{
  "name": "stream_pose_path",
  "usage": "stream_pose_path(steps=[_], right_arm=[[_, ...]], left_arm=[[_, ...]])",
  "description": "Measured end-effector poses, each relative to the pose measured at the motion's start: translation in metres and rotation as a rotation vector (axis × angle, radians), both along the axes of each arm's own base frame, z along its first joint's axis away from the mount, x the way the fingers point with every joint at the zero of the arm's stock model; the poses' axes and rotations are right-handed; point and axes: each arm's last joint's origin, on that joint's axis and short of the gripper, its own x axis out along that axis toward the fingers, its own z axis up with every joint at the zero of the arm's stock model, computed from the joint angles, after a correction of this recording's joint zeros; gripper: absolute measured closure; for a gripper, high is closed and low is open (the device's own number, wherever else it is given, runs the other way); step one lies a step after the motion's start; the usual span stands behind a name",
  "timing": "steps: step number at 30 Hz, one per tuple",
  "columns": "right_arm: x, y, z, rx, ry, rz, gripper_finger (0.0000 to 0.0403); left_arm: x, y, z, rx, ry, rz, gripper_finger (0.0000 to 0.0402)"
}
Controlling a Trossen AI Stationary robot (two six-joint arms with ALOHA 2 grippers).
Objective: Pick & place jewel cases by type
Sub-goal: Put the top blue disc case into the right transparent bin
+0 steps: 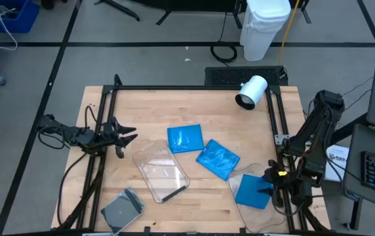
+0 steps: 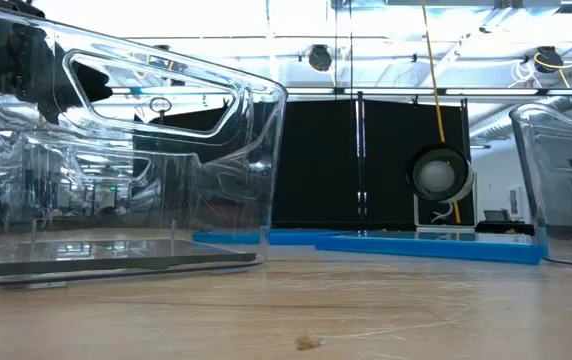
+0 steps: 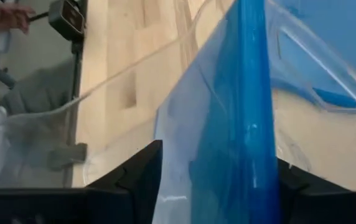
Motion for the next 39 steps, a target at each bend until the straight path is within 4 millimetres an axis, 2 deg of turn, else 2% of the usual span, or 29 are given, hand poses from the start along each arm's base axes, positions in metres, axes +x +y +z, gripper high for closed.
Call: stream_pose_path(steps=[6, 14, 21, 29, 35, 39], right_arm=[[0.002, -0.009, 0.01, -0.009, -0.069, 0.002, 0.0186], [0.01, -0.021, 0.022, -0.159, -0.212, 0.028, 0.0194], [0.025, -0.021, 0.032, -0.286, -0.352, 0.049, 0.0189], [0.034, -0.011, 0.043, -0.251, -0.406, 0.25, 0.0222], [0.041, -0.014, 0.046, -0.337, -0.444, 0.273, 0.0244], [0.051, -0.023, 0.036, -0.414, -0.467, 0.207, 0.0248]], left_arm=[[0.0, 0.0, 0.0, 0.0, 0.0, 0.0, 0.0254], [0.0, 0.0, 0.0, 0.0, 0.0, 0.0, 0.0254], [0.0, 0.0, 0.0, 0.0, 0.0, 0.0, 0.0254], [0.0, 0.0, 0.0, 0.0, 0.0, 0.0, 0.0254], [0.0, 0.0, 0.0, 0.0, 0.0, 0.0, 0.0254], [0.0, 0.0, 0.0, 0.0, 0.0, 0.0, 0.0254]])
